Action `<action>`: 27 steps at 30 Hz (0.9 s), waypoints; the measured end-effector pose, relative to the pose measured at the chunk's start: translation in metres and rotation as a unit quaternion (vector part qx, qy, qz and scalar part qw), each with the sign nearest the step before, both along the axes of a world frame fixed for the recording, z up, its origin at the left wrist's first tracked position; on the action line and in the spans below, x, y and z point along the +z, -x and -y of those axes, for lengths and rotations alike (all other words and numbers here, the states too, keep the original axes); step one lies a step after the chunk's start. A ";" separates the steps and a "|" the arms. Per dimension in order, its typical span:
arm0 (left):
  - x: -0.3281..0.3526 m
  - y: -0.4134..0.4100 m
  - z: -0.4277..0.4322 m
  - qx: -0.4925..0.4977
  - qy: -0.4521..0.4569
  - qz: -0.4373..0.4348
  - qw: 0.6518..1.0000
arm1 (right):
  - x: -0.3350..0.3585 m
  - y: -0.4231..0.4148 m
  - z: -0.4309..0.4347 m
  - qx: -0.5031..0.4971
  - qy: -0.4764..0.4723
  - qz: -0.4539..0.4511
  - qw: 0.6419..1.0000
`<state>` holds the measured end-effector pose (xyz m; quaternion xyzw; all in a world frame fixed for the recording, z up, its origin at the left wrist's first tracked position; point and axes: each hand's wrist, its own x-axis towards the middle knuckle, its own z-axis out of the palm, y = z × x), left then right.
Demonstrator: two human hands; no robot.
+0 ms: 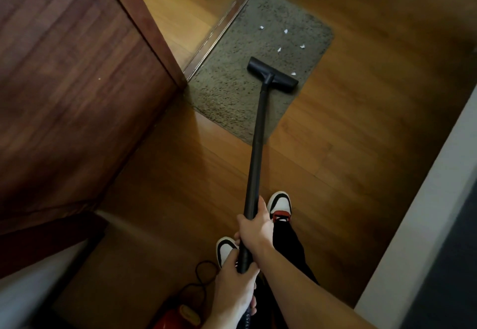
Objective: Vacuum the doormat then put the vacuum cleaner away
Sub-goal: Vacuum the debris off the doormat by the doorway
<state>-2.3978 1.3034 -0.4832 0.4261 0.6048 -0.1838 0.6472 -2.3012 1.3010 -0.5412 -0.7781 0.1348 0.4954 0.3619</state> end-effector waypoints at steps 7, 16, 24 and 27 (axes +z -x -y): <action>-0.006 -0.027 0.006 -0.028 -0.001 -0.001 1.000 | -0.006 -0.029 0.015 -0.030 0.007 -0.010 0.999; -0.013 -0.083 0.008 -0.016 0.004 -0.006 1.000 | -0.006 -0.087 0.014 -0.033 0.000 -0.026 0.999; -0.016 -0.136 0.000 -0.031 -0.003 -0.002 1.000 | -0.003 -0.142 0.004 -0.043 -0.008 -0.032 0.999; -0.020 -0.156 -0.005 -0.027 0.006 0.005 1.000 | -0.009 -0.162 -0.002 -0.033 0.002 -0.018 0.999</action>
